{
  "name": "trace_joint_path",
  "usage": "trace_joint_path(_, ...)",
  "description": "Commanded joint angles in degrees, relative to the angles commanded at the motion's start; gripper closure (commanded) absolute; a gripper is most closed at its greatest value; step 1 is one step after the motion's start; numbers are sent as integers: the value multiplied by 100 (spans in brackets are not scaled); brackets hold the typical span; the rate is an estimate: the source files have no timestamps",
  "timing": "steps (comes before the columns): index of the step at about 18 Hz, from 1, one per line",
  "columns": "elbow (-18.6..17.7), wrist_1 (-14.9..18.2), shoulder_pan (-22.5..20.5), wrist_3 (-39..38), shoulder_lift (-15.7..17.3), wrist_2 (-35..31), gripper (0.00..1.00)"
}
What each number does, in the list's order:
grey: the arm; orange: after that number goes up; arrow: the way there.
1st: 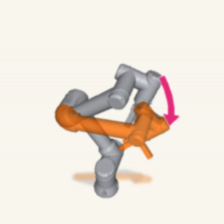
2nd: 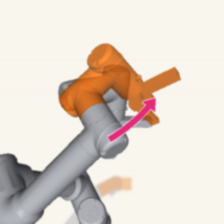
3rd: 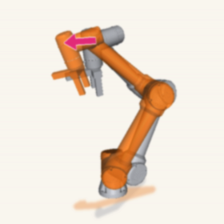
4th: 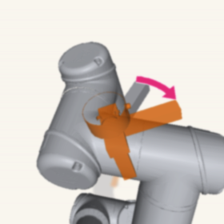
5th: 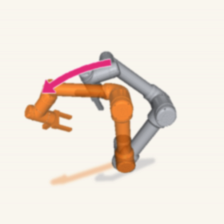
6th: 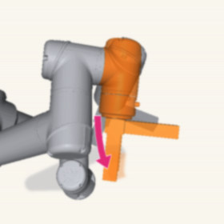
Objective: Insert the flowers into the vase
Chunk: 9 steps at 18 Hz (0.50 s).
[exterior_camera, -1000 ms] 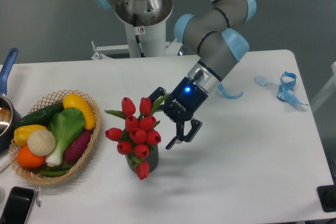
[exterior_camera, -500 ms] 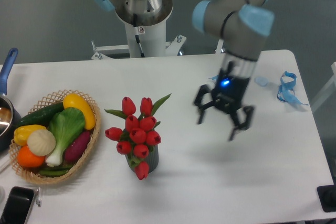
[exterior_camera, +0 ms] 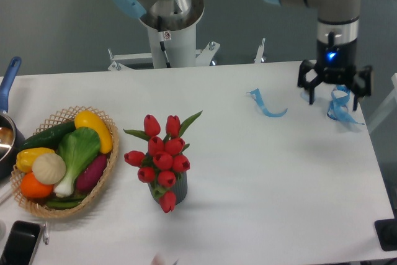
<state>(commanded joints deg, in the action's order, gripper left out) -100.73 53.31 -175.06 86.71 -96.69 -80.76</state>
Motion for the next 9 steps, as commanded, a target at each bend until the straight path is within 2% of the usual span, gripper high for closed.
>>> trace_joint_path(3, 132, 862, -431, 582, 361, -246, 0)
trace_joint_path(6, 132, 1759, -940, 1248, 879, -388, 0)
trace_joint_path(9, 123, 2269, -1416, 1935, 1275, -388, 0)
